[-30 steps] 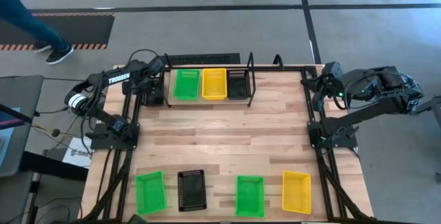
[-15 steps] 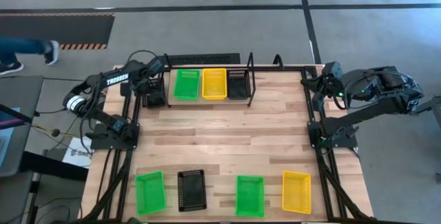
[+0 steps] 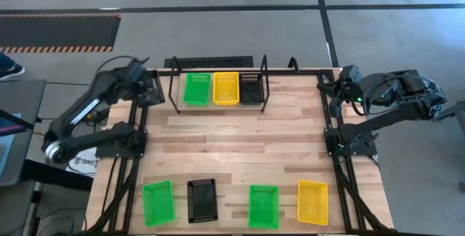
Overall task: Stack baskets on shelf by color
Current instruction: Stack the top black bin on top of the black bin on the shelf
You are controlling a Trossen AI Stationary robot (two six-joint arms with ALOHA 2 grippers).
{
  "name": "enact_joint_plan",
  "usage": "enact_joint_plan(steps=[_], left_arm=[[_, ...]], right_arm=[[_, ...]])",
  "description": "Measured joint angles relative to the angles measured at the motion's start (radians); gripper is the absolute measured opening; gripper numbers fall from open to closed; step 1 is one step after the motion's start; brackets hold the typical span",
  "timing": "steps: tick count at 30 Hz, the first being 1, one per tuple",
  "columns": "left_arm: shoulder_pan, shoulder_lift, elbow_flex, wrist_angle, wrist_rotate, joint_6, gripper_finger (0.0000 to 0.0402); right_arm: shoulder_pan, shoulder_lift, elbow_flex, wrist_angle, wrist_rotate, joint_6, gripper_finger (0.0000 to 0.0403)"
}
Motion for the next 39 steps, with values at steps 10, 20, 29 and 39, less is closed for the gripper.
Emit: enact_joint_plan(steps=[10, 20, 29, 39], left_arm=[[-0.116, -0.307, 0.137, 0.045, 0.055, -0.015, 0.0], [-0.304, -0.226, 0.108, 0.499, 0.319, 0.125, 0.0], [-0.726, 0.115, 0.105, 0.686, 0.309, 0.212, 0.0], [-1.034, 0.456, 0.111, 0.765, 0.32, 0.301, 0.0]], right_arm=[[0.0, 0.0, 0.0, 0.0, 0.0, 0.0, 0.0001], [0.0, 0.015, 0.0, 0.001, 0.001, 0.001, 0.0001], [-0.001, 0.04, 0.0, 0.0, 0.001, 0.077, 0.0001], [0.0, 0.118, 0.0, 0.001, -0.019, 0.133, 0.0001]])
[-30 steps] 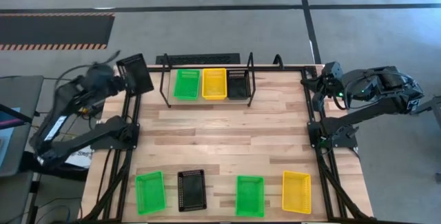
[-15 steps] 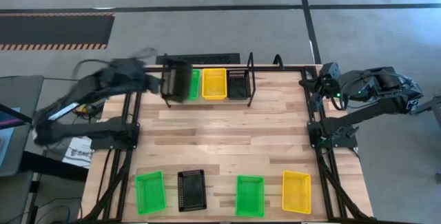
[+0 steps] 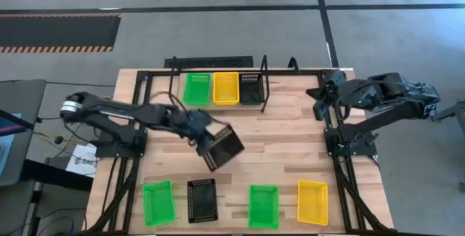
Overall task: Stack baskets on shelf by color
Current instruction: Stack the top black bin on top of the black bin on the shelf
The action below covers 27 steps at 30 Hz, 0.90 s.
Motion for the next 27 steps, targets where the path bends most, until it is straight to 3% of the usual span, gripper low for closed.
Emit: enact_joint_plan(steps=[7, 15, 27], left_arm=[[-0.065, 0.22, 0.002, 0.082, -0.005, -0.072, 0.0], [-0.049, 0.422, 0.085, 0.084, -0.004, -0.025, 0.0], [0.022, 0.481, 0.309, -0.02, -0.095, 0.085, 0.0]], right_arm=[[0.0, 0.066, 0.0, 0.0, -0.034, 0.001, 0.0001], [0.001, 0.117, 0.0, -0.001, -0.114, -0.009, 0.0001], [0.001, 0.124, 0.0, 0.001, -0.135, -0.033, 0.0001]])
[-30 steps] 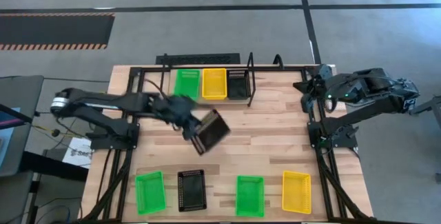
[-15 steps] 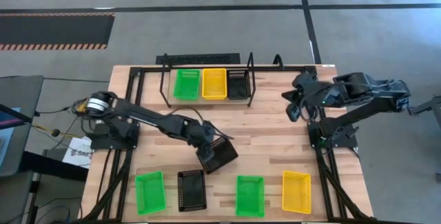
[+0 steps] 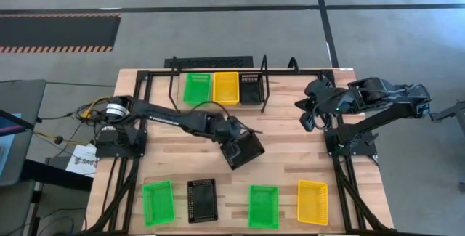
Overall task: Stack baskets on shelf by color
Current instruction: Stack the top black bin on top of the black bin on the shelf
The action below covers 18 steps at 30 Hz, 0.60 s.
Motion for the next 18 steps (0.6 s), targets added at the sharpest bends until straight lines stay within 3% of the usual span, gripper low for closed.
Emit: enact_joint_plan(steps=[8, 18], left_arm=[[0.034, 0.0, 0.017, -0.079, 0.069, 0.089, 0.0], [0.049, 0.0, 0.013, -0.09, 0.167, 0.333, 0.0]], right_arm=[[0.0, 0.0, 0.0, 0.0, -0.001, -0.006, 0.0001], [0.0, 0.0, 0.0, 0.0, -0.003, -0.029, 0.0001]])
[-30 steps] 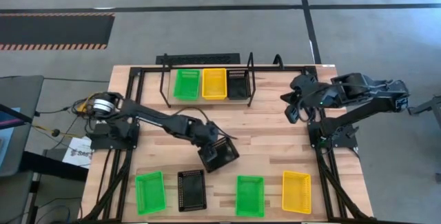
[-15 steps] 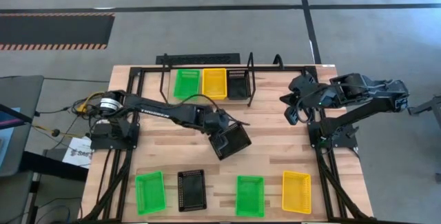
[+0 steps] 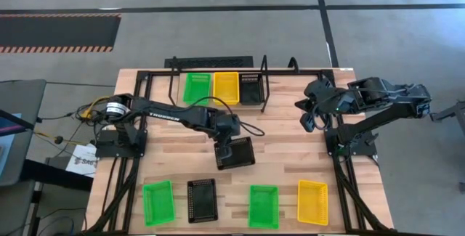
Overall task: Stack baskets on shelf by color
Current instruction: Stack the top black bin on top of the black bin on the shelf
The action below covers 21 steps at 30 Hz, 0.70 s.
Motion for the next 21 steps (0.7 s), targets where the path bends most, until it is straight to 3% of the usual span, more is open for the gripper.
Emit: enact_joint_plan(steps=[13, 21], left_arm=[[0.02, 0.054, -0.002, -0.053, -0.002, 0.004, 0.0], [0.019, 0.073, 0.009, -0.042, -0.024, -0.075, 0.0]], right_arm=[[0.0, 0.0, 0.0, 0.015, -0.021, 0.0, 0.0001], [0.0, 0.001, -0.001, 0.02, -0.025, 0.0, 0.0001]])
